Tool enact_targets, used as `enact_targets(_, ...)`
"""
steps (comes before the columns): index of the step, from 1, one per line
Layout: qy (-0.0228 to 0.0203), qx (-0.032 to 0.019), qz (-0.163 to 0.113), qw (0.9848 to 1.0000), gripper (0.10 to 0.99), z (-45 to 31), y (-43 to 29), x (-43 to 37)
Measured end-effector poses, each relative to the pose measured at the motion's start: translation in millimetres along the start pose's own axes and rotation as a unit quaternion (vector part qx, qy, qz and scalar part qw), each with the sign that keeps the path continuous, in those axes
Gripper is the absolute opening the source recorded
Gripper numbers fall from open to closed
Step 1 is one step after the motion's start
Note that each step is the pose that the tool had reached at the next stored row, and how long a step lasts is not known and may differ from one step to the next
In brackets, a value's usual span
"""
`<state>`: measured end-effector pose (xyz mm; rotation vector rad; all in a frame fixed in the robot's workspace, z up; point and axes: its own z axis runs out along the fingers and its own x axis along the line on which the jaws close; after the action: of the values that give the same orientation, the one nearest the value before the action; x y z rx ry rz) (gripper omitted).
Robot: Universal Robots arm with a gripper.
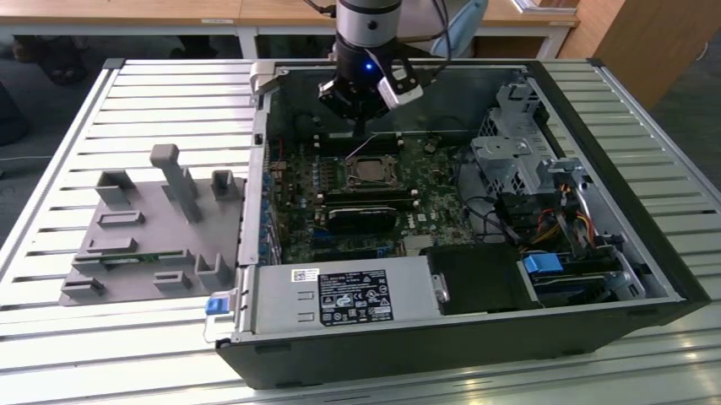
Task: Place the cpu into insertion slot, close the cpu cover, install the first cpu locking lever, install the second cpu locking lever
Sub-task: 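Install the first cpu locking lever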
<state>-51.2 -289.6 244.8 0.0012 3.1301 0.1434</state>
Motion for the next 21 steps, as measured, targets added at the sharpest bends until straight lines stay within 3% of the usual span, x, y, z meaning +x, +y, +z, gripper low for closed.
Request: enact_targets(21, 0.0000, 0.0000, 0.000, 1.0000, 0.106, 8.8, -0.8, -12.8)
